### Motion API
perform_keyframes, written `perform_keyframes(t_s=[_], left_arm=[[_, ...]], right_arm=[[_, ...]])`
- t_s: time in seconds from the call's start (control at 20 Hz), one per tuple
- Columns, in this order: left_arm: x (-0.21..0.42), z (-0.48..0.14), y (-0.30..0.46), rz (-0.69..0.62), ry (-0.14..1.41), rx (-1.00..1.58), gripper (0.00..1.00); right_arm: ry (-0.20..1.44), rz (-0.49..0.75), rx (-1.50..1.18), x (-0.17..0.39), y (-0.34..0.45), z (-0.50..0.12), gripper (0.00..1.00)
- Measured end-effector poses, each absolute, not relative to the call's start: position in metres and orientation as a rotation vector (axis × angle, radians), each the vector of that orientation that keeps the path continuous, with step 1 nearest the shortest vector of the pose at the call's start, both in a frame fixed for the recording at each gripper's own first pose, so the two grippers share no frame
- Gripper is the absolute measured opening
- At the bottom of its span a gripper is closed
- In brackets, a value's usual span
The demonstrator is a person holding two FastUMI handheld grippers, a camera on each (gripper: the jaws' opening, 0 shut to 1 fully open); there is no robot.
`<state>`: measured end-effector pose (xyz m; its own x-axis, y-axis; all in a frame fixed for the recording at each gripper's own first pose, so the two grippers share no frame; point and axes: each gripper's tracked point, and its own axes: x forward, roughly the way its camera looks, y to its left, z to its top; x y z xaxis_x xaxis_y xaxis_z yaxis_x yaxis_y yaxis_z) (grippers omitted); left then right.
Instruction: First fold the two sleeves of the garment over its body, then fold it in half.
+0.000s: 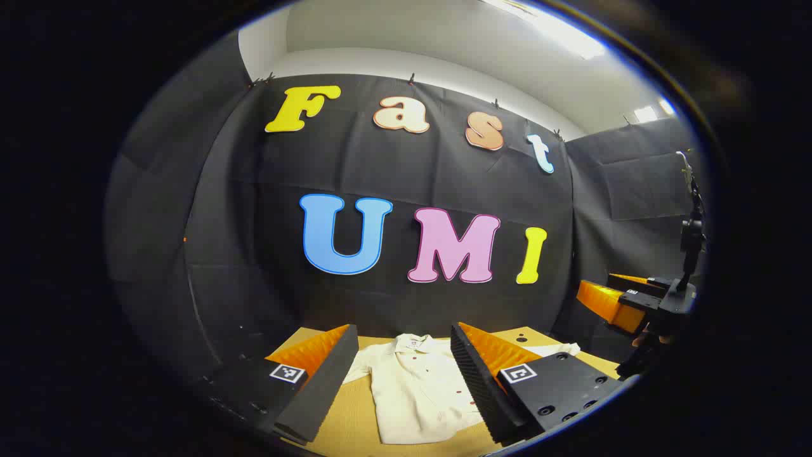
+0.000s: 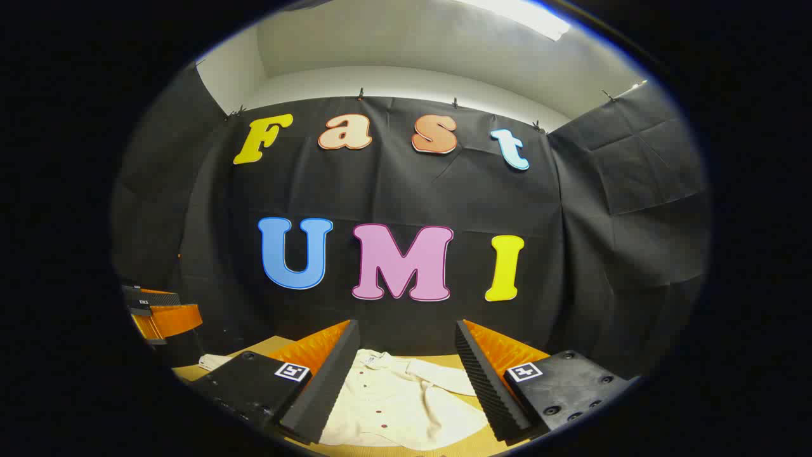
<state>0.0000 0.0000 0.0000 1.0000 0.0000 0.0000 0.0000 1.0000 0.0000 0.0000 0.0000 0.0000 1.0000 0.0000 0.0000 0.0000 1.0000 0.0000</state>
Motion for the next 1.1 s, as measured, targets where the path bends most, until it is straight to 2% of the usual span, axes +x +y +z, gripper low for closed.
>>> perform_keyframes(t_s=[0.5, 1.1], left_arm=[[-0.001, -0.003, -0.003, -0.015, 0.009, -0.01, 0.95], [0.019, -0.009, -0.014, -0.04, 0.021, -0.031, 0.96]], right_arm=[[0.021, -0.019, 0.001, -0.008, -0.004, -0.002, 0.96], [0.053, 0.002, -0.038, 0.022, -0.004, -0.01, 0.96]])
